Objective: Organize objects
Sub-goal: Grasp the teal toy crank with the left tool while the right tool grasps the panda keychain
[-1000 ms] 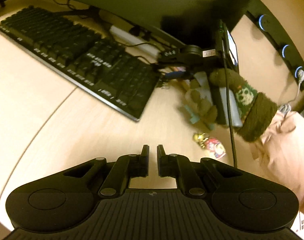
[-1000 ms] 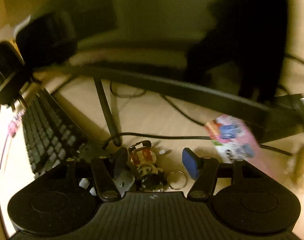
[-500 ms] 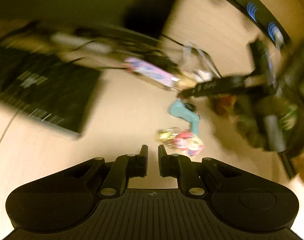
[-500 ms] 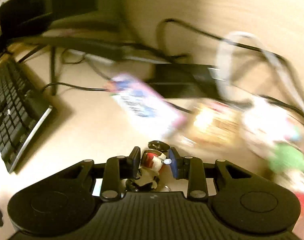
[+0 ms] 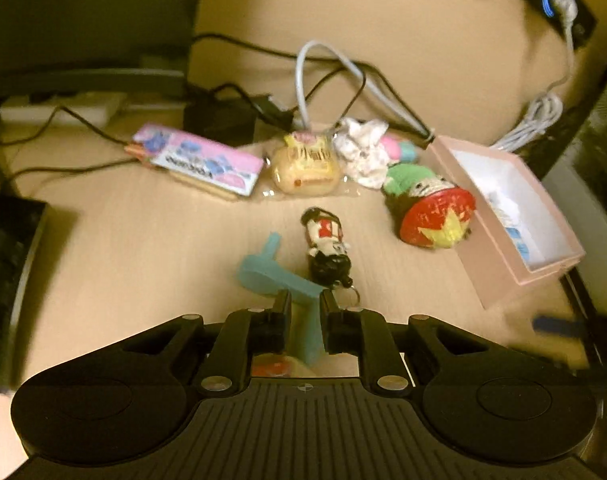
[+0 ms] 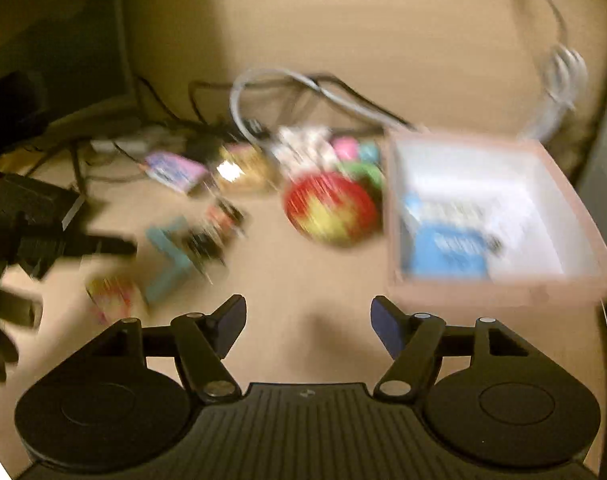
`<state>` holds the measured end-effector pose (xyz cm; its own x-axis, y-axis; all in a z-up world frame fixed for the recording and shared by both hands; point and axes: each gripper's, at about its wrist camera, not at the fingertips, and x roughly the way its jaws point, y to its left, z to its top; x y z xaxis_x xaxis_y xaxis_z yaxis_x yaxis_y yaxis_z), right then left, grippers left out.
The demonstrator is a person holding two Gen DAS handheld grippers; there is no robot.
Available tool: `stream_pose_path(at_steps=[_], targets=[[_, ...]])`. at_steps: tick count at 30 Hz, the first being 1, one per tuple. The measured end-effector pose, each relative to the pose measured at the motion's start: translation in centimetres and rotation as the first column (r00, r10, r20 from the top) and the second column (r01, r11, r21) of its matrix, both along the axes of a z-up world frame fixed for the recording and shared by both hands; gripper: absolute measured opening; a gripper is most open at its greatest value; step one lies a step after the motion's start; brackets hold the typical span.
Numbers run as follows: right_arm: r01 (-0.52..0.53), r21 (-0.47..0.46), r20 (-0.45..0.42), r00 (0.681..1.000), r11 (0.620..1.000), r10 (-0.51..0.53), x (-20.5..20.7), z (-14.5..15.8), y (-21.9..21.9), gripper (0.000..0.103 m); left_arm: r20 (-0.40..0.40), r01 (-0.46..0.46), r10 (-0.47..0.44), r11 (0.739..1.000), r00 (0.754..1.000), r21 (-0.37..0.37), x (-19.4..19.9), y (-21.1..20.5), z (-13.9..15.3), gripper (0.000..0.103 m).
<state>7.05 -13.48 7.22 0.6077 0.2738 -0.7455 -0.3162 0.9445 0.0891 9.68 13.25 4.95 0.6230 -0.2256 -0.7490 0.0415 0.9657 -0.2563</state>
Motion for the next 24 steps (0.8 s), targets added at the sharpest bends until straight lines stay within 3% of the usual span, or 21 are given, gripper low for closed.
stream_pose_path(at_steps=[5,13,16,20,24], targets=[[0.031,-0.016,-0.040,0.999,0.999,-0.031,-1.9,-2.1,-2.3,0.075,-0.076,-0.032,0.041,0.992,0.996,0.123,1.3,-2.8,-1.7,0.021],[-0.005,-0.025,-0.010,1.000,1.000,0.004,-3.8,-2.6,-3.8,0.080,-0.012,-0.053,0.057,0.976,0.998,0.213,2.1,-4.8,-2.1,0.018],[-0.018,-0.032,0.009,1.000,0.999,0.018,-4.1,-2.7,-4.0,0.080,-0.004,-0.066,0.068,0.979,0.998,0.191,1.0,-5.1,-2.0,0.017],[-0.066,-0.067,0.053,0.996,0.996,0.070,-4.1,-2.5,-3.4,0.080,0.000,-0.017,0.017,0.982,1.000,0.189,-1.3,-6.5,-2.0,0.017],[-0.103,-0.072,0.071,0.992,0.992,0.108,-3.5,-2.1,-2.8,0.080,-0.018,0.007,-0.005,0.990,1.000,0.140,-4.4,-7.1,-1.8,0.017]])
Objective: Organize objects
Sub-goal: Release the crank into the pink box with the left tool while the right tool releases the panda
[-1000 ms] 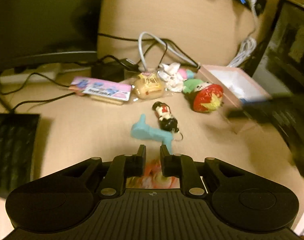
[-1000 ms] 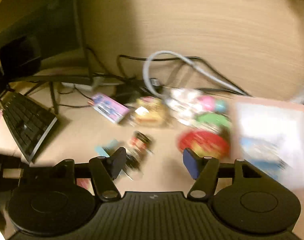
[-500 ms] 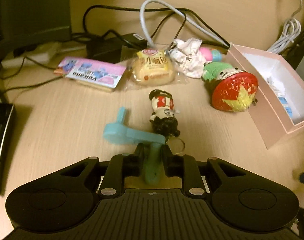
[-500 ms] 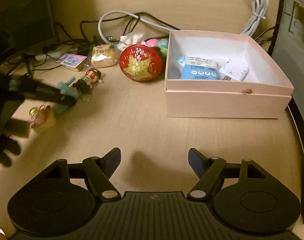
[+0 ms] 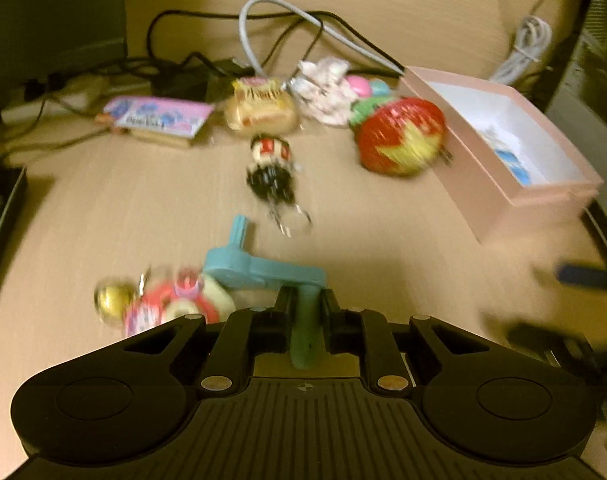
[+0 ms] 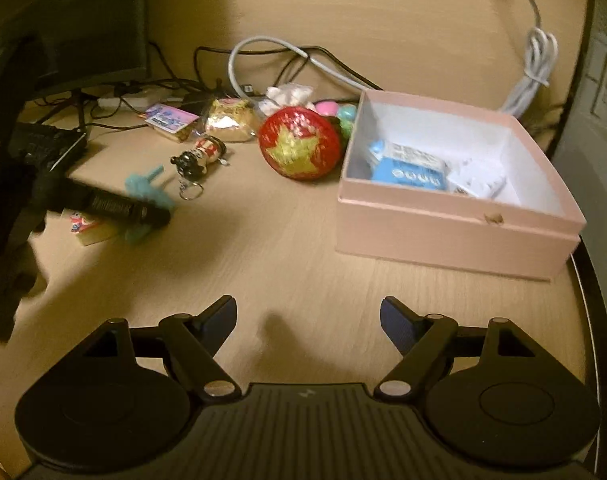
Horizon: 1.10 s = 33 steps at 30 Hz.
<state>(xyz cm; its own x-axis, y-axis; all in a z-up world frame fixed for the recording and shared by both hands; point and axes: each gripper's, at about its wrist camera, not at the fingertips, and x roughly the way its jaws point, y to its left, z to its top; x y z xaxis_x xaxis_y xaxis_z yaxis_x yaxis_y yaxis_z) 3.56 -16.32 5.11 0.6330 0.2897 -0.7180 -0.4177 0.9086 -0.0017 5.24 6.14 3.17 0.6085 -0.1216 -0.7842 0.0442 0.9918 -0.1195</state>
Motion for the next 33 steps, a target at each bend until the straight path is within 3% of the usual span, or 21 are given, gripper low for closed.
stream_pose_path(at_steps=[9,12,18,19,20,22,26,33], targets=[[-0.157,0.038,0.069,0.986,0.987,0.155,4.4,1.4,6.0,0.080,0.002,-0.074,0.074,0.995,0.997,-0.061,-5.2,3.5,0.2,0.017],[-0.190,0.057,0.055,0.981,0.980,0.187,6.9,0.9,9.6,0.080,0.014,-0.075,0.076,0.993,0.997,-0.094,-5.9,4.6,0.1,0.017],[-0.144,0.034,-0.037,0.989,0.989,0.146,12.3,-1.0,16.0,0.079,0.023,-0.082,0.087,0.985,0.996,-0.151,-5.9,5.6,-0.1,0.018],[-0.134,0.026,-0.051,0.989,0.991,0.136,12.9,-1.3,16.4,0.070,0.026,-0.081,0.086,0.986,0.996,-0.146,-6.0,5.6,-0.1,0.018],[-0.130,0.014,-0.075,0.989,0.991,0.130,13.5,-1.6,16.8,0.048,0.029,-0.080,0.085,0.987,0.996,-0.139,-6.0,5.5,-0.1,0.018],[-0.117,-0.014,-0.072,0.991,0.993,0.115,13.7,-1.4,16.9,0.031,0.039,-0.071,0.076,0.990,0.996,-0.123,-6.0,5.3,-0.1,0.017],[-0.119,0.001,-0.059,0.991,0.993,0.119,11.4,0.0,14.4,0.031,0.048,-0.039,0.044,0.995,0.998,-0.090,-5.6,4.9,0.0,0.017],[-0.093,-0.033,-0.015,0.996,0.995,0.093,3.2,2.7,6.0,0.031,0.028,0.109,-0.106,0.979,0.994,-0.172,-6.3,3.2,1.4,0.017]])
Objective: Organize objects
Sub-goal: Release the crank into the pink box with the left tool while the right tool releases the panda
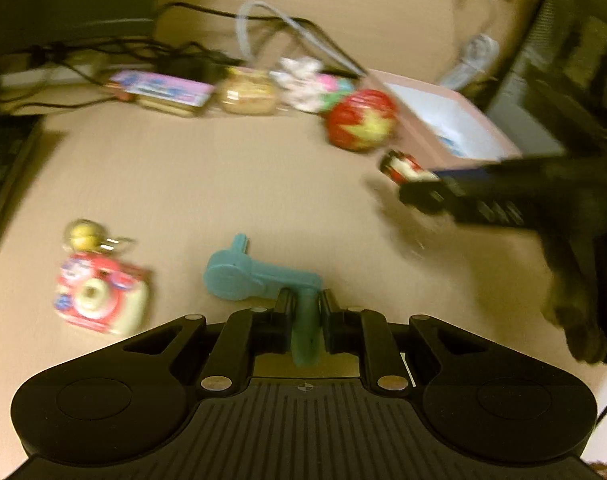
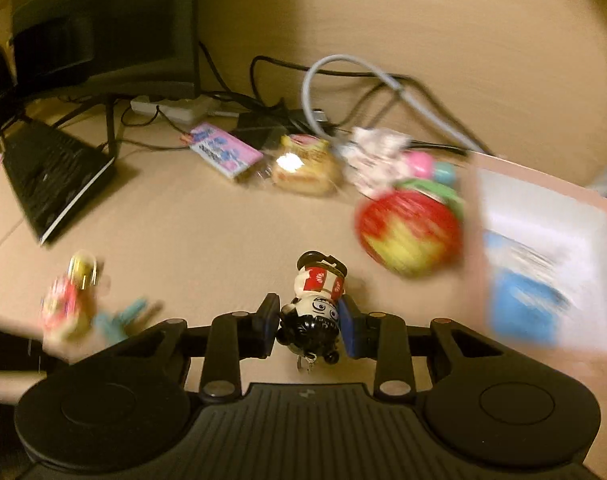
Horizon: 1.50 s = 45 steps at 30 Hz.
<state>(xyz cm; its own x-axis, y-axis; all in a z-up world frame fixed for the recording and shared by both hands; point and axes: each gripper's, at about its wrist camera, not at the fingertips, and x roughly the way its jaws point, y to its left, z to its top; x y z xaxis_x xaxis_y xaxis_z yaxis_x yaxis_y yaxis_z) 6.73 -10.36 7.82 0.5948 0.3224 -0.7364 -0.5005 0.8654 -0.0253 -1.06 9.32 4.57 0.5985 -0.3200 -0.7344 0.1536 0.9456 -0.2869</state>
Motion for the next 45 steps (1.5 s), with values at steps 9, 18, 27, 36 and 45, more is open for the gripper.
stream_pose_path(at_steps=[9,18,27,36,45], targets=[[0.169,-0.016,0.024,0.985,0.985,-0.169,-7.7,2.3,-9.4,0.031,-0.066,0.126,-0.143,0.969,0.988,-0.213,1.0,-3.4,2.0,0.017],[0.332,0.081,0.042,0.941,0.940,-0.336,-11.2,4.1,-16.0,0.031,0.215,0.241,-0.190,0.940,0.958,-0.242,10.0,-11.2,12.5,0.017],[0.368,0.109,0.073,0.923,0.923,-0.377,-10.7,3.8,-17.6,0.031,0.263,0.161,-0.093,0.954,0.960,-0.252,17.9,-16.7,13.3,0.015],[0.329,0.099,0.161,0.926,0.939,-0.342,-3.0,5.9,-15.9,0.031,0.213,0.076,-0.039,0.983,0.976,-0.167,8.6,-7.4,7.4,0.015],[0.451,0.027,0.094,0.888,0.892,-0.451,8.3,2.9,-13.6,0.036,0.047,-0.146,0.156,0.974,0.987,-0.175,1.2,0.1,2.5,0.015]])
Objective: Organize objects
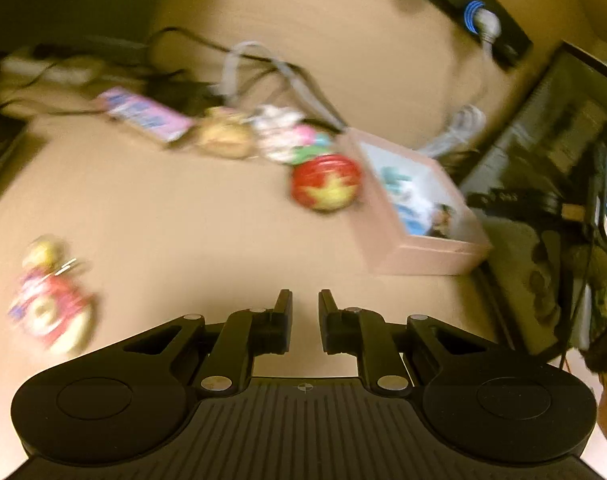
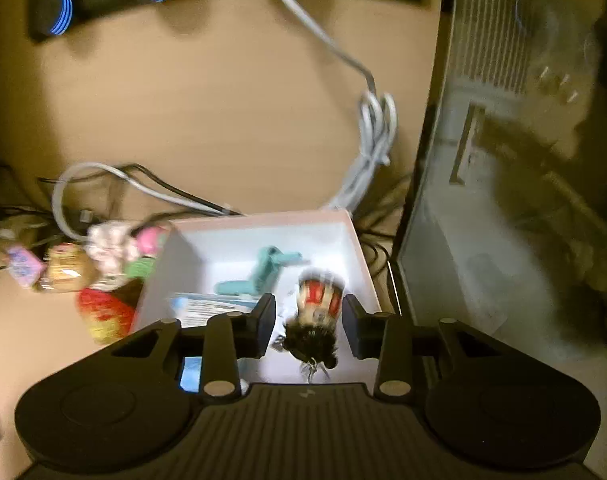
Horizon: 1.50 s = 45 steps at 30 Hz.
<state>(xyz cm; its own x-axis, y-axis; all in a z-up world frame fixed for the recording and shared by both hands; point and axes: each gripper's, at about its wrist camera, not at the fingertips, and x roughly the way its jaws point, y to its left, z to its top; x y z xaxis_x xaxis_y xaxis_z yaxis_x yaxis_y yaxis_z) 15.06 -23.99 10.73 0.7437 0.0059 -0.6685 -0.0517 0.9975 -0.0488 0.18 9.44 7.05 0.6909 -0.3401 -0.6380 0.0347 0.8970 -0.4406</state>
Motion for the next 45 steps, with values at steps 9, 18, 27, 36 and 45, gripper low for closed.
stream_pose_path(at_steps=[9,18,27,36,45], targets=[[0.167,0.211,-0.013,0.986,0.963,-0.168,-5.0,-3.8,0.0,0.053,-0.035,-0.120,0.119,0.993,0.992,-0.022,-2.8,3.9,-0.8,0.015],[0.120,0.254,-0.001,0.992,0.960,-0.124,-3.6,-4.4,2.4,0.058,0.010,-0.193,0.192,0.979,0.981,0.070,-4.3,5.4,0.3,0.015],[-0.050,0.261,0.042,0.998,0.964,0.040,-5.1,-3.0,6.0,0.054,0.003,-0.289,0.295,0.935,0.955,0.205,-6.1,8.2,0.0,0.016],[-0.228,0.158,0.006,0.973,0.961,0.229,-10.0,-3.6,8.3,0.068,-0.067,-0.344,0.356,0.929,0.932,0.137,-3.6,11.9,-0.8,0.018],[-0.301,0.121,-0.066,0.948,0.946,0.310,-14.6,-5.8,9.0,0.072,-0.081,-0.106,0.112,0.992,0.990,0.073,2.5,6.8,-2.6,0.021]])
